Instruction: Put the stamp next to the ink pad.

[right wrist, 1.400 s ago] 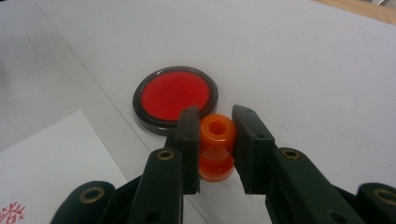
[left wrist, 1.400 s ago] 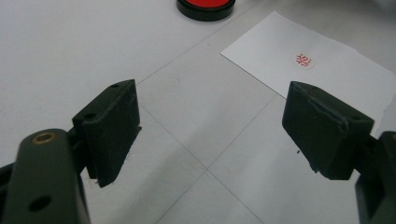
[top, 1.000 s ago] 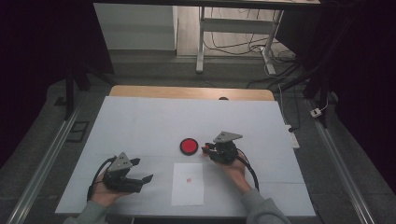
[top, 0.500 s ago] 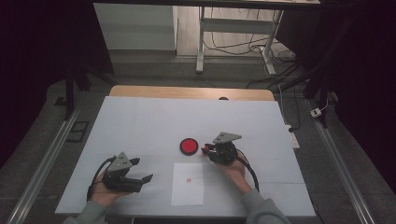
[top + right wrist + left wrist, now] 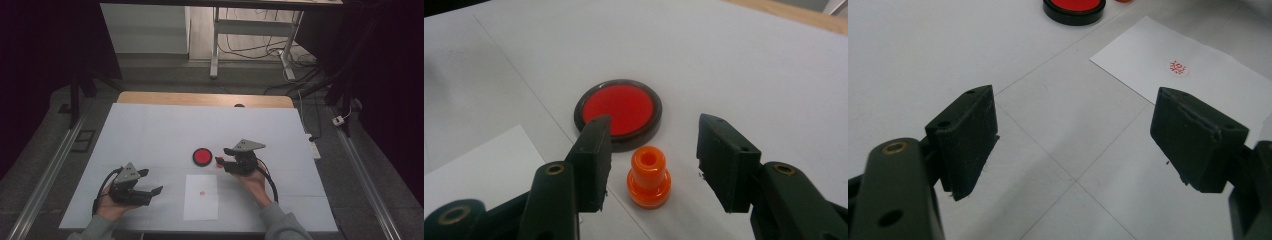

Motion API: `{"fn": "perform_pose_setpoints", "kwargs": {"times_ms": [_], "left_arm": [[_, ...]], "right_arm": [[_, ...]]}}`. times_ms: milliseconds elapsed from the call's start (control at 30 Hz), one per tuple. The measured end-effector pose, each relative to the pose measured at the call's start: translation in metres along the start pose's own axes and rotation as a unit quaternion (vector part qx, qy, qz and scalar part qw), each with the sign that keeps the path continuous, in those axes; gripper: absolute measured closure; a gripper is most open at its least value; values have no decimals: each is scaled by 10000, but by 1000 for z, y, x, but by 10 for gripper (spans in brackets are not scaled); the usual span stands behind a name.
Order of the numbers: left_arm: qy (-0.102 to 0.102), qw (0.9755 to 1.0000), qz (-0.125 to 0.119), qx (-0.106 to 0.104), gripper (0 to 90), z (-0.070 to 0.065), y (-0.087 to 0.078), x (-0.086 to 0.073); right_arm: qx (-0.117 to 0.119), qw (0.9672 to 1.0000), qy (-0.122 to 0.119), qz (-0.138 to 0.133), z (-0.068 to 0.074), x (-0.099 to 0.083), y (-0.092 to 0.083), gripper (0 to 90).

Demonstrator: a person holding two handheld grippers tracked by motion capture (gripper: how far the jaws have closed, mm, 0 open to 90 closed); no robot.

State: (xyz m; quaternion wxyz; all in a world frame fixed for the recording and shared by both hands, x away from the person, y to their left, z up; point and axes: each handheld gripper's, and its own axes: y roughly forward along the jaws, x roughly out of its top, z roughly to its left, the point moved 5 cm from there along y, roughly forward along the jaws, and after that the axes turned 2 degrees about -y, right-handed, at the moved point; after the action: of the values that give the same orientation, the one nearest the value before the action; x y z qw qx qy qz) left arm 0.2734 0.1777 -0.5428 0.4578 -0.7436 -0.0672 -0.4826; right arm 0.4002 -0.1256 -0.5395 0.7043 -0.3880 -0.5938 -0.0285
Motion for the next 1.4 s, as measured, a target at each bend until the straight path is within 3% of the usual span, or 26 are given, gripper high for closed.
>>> {"fn": "perform_pose_setpoints", "kwargs": {"times_ms": [800, 1133, 1400], "left_arm": [[-79, 9999, 35, 75, 202, 5, 0, -1], [-117, 9999, 53, 44, 202, 8, 2, -1], [-108, 9999, 78, 18, 202, 9, 4, -1]], "right_arm": [[88, 9991, -180, -362, 5, 10, -47, 462], [-35, 9992, -169, -365, 3, -2, -76, 461], [-267, 9991, -85, -318, -6, -25, -105, 460]]}}
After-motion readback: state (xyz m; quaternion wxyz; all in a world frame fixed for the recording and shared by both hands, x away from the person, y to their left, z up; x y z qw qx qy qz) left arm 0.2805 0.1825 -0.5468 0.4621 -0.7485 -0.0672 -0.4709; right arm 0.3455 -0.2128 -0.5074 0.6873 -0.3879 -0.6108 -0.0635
